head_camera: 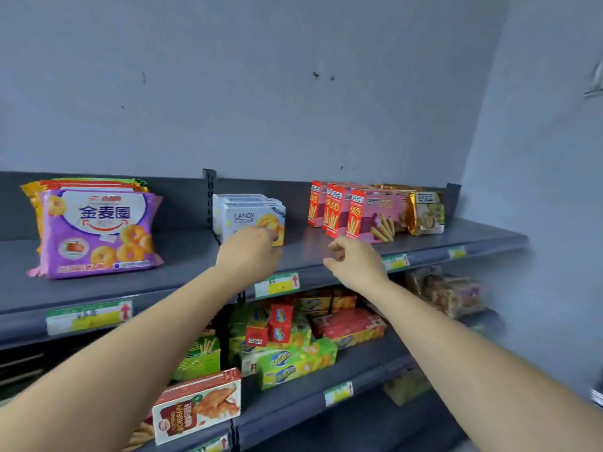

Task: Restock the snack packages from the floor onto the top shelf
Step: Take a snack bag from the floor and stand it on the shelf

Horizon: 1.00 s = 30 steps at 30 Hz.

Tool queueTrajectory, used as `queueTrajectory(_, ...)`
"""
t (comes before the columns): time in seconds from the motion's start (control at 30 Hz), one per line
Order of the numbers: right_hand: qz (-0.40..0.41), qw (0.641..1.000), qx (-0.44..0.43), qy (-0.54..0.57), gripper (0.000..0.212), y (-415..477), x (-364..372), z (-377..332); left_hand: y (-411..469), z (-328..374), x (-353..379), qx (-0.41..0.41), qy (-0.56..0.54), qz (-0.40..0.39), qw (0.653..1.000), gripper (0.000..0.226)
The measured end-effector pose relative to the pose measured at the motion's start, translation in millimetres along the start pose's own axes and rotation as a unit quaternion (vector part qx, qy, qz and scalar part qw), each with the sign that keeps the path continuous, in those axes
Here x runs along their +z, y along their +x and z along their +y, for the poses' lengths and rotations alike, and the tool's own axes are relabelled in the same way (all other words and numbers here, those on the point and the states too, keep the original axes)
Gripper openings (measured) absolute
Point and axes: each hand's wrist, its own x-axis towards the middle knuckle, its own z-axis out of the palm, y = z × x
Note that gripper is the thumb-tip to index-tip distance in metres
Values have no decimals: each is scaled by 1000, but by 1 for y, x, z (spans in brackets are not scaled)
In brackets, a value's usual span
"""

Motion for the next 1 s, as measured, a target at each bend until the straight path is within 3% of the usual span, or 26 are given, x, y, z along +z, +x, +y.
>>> queueTrajectory(0.33,-23,974,162,-155,30,-137,-134,216,-44,237,92,183,-22,-87,979,29)
queueTrajectory(0.5,-43,949,243,-195,40,-234,-198,313,-89,360,133,256,-47,-147,954,32)
queueTrajectory(0.73,-38,897,377,-226,35,-364,-267,409,-151,521,170,380,-75,-204,899,38)
queueTrajectory(1.0,-13,807,534,-252,32,-495,-323,485,-221,682,209,520,-106,-248,810,30)
